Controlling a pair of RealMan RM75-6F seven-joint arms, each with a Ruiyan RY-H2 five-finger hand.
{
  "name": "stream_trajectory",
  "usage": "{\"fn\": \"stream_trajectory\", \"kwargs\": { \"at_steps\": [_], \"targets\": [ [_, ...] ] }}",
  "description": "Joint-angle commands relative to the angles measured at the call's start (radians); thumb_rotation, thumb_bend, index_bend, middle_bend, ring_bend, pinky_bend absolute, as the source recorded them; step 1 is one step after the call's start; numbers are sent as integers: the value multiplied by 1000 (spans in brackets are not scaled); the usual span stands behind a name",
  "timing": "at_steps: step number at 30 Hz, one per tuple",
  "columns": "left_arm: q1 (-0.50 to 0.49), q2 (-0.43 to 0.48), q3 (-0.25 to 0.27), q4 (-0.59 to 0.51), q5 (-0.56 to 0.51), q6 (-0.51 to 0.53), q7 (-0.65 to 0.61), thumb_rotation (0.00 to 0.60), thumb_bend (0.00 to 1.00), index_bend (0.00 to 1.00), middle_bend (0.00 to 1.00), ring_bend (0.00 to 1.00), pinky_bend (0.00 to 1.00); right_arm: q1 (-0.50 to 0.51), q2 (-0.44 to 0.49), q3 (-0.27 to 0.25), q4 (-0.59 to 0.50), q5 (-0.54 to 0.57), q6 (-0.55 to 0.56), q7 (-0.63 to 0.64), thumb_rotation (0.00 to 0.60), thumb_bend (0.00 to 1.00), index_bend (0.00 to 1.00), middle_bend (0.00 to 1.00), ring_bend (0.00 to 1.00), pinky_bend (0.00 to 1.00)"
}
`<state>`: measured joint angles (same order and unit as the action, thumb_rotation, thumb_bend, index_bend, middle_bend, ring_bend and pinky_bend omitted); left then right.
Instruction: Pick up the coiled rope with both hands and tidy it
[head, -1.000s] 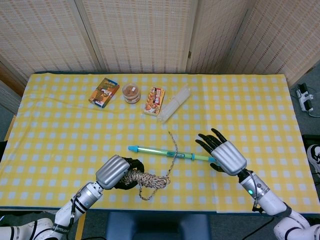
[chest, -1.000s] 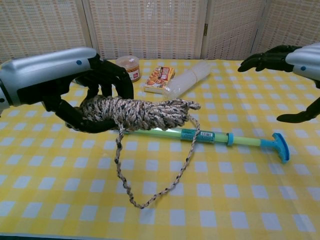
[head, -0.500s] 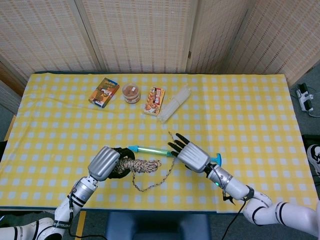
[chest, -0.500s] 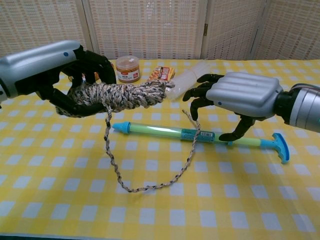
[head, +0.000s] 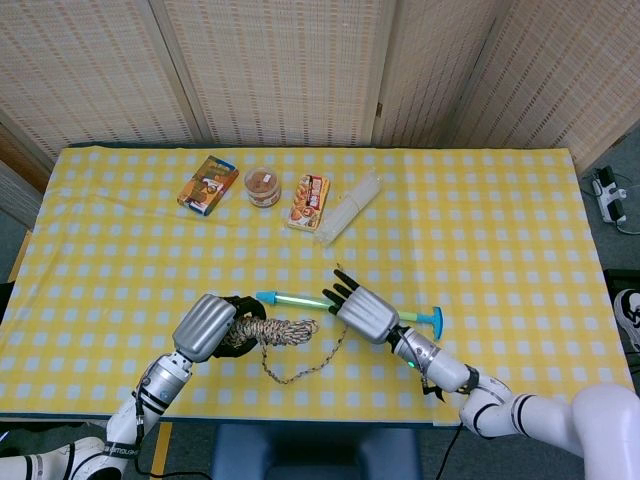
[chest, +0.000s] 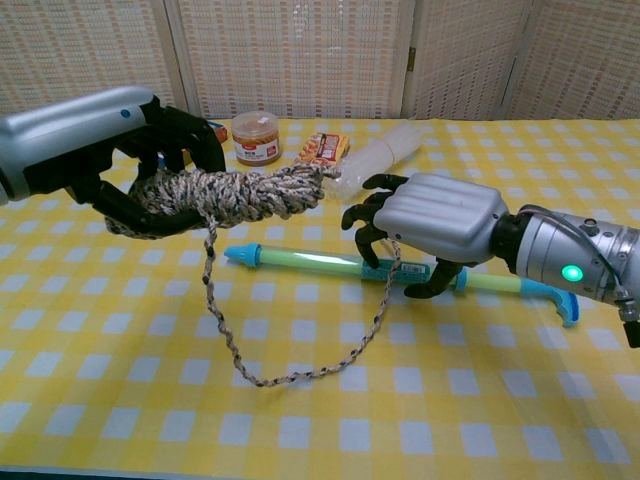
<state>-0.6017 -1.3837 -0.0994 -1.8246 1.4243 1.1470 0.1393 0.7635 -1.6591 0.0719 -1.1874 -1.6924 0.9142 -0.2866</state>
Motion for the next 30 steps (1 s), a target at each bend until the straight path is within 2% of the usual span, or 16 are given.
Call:
{"fn": "stream_trajectory", "kwargs": {
  "at_steps": [1,12,30],
  "targets": [
    [1,0,0,1,-1,0,-1,600,523,627,615,582,706,11,-22,-11,30,-4,9,16,600,270,487,210,209,62],
    [4,0,2,6,-3,-9,0,600,525,629,615,582,706,33,-48,-32,80,8,9,25,600,363,501,218,222,82],
    [9,-2,3,10,1,-11,0,600,526,633,614,582,706,49,-50,-45,85,46,-7,-2,600,405,535,232,221,89]
  ]
}}
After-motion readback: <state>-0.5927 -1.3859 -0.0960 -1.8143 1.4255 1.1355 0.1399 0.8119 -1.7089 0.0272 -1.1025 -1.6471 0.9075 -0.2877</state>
